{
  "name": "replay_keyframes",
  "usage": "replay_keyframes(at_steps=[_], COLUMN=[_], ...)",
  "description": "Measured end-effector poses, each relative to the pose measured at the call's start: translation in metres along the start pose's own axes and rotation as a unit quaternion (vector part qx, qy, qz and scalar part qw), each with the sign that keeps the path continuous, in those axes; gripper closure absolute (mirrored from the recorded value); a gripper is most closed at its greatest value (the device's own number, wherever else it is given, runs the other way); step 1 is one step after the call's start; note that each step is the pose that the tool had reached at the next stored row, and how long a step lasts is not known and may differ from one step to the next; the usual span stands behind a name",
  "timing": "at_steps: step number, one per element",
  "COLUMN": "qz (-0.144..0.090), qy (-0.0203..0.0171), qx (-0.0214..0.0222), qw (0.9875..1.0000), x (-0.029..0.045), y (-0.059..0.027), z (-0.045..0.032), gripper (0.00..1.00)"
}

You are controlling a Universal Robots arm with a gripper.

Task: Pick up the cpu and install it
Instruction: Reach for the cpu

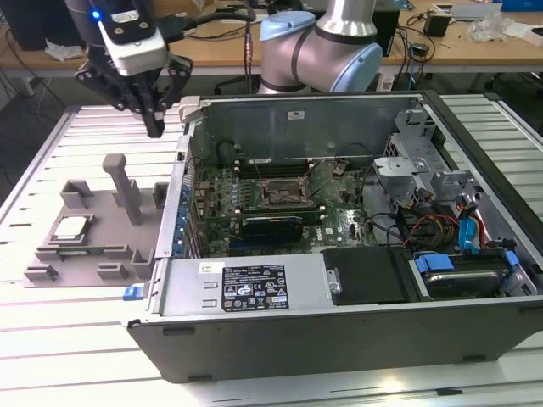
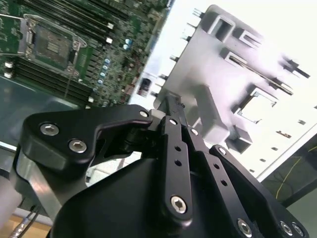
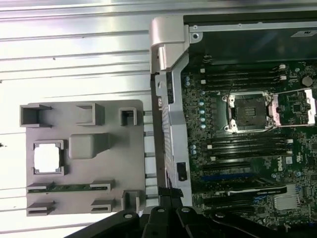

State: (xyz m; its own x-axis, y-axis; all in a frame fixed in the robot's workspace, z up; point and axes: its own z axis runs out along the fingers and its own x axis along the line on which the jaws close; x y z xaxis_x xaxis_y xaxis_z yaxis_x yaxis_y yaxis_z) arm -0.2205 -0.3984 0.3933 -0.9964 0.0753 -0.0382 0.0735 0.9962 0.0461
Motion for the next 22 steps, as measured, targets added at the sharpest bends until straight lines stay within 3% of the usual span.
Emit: replay_keyframes(at_steps=[5, 7, 9, 11, 13, 16, 22], qz=[0.0, 0.0, 0.0, 0.0, 0.0, 0.0, 0.0], qy=[-0.0024, -0.0036, -0.0054, -0.0069, -0.0076, -0.0095, -0.0107], qx=[-0.0002, -0.0003, -0.0004, -0.0006, -0.0006, -0.0007, -0.0008], qw=[1.0, 1.0, 1.0, 1.0, 1.0, 1.0, 0.9999], x=[0.0204, 0.0321, 0.0506, 0.0638, 0.071, 0.0887, 0.1087], y=[-0.0014, -0.0021, -0.0032, -0.0042, -0.0047, -0.0058, -0.0046], z=[-0.0008, -0.0013, -0.0021, -0.0026, -0.0029, -0.0036, 0.0006], gripper=[0.89, 0.89, 0.89, 0.89, 0.89, 0.89, 0.89])
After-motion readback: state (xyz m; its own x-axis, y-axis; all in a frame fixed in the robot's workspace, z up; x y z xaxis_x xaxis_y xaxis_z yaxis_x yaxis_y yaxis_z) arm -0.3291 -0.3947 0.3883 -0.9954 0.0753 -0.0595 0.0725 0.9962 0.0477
